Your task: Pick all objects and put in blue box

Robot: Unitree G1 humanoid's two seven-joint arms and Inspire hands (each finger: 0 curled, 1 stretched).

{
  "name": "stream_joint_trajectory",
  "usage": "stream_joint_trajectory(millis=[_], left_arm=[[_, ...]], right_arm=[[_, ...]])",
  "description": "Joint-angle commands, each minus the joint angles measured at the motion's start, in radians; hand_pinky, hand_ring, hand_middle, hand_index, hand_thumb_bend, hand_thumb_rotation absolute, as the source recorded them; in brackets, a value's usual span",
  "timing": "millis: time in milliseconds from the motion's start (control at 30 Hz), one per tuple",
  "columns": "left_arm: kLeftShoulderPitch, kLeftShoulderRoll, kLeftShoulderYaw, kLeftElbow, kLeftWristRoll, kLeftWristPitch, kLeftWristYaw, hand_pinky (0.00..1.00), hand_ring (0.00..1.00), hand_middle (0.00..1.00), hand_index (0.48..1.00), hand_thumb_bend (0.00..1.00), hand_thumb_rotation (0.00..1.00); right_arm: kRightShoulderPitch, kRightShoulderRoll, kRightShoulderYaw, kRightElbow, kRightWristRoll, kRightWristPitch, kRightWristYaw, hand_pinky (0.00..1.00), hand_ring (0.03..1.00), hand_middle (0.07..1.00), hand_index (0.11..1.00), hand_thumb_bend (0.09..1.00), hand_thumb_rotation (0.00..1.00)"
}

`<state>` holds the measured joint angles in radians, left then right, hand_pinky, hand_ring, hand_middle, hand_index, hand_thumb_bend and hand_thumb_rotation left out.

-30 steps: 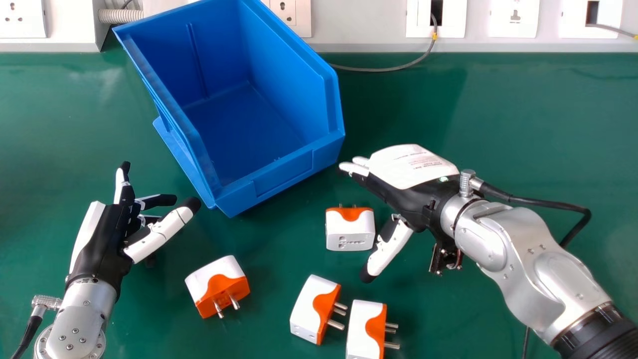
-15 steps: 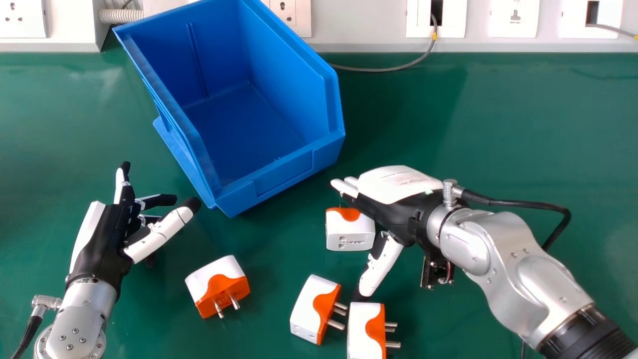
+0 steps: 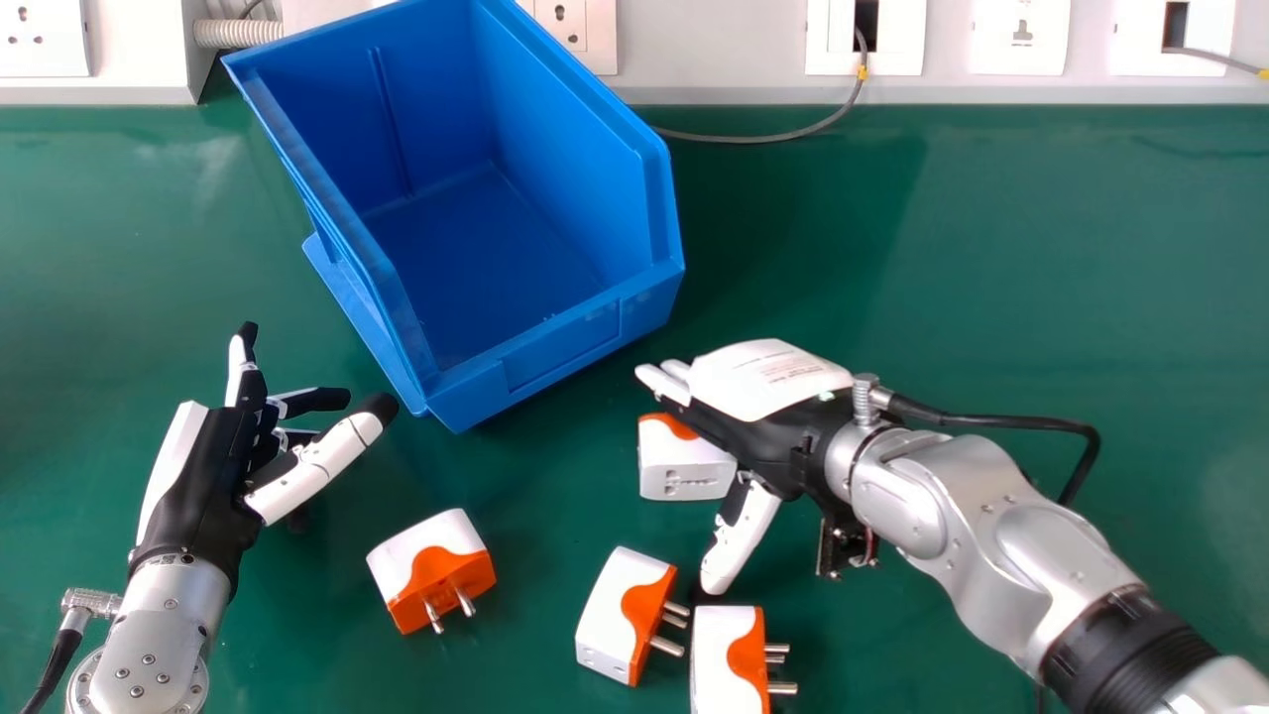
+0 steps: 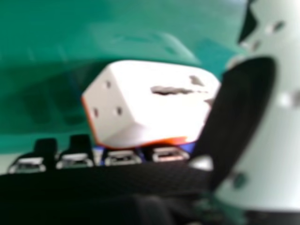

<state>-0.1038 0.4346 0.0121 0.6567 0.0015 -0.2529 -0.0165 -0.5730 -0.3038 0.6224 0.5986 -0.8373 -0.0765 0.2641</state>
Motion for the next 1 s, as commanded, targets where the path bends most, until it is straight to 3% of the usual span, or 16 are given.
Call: stream_joint_trajectory(millis=[0,333,567,967], left_arm=[[0.081,-0.049,-0.058,0.071,0.048,0.087,-0.058,0.54,0.65,0.78,0.842,0.78,0.54],[0.080,-0.046,-0.063,0.071,0.054,0.085,-0.057,0.54,0.65,0.79,0.842,0.78,0.54],[0.088,-0.049,-0.063,0.055,0.055,0.087,-0.052,0.54,0.65,0.79,0.842,0.78,0.54],[0.084,-0.050,-0.064,0.058,0.054,0.088,-0.057,0.54,0.65,0.79,0.843,0.77,0.54]], right_arm=[[-0.030,0.012,0.009,0.038,-0.002,-0.017,-0.021,1.00,1.000,1.000,1.000,1.000,0.33],[-0.070,0.035,0.035,0.168,-0.011,-0.053,-0.099,0.95,1.000,1.000,0.992,1.000,0.28],[-0.083,0.040,0.033,0.188,0.000,-0.075,-0.109,0.86,0.998,1.000,0.974,1.000,0.23],[-0.072,0.034,0.016,0.194,0.023,-0.121,-0.154,0.80,0.950,0.980,0.943,0.989,0.18]])
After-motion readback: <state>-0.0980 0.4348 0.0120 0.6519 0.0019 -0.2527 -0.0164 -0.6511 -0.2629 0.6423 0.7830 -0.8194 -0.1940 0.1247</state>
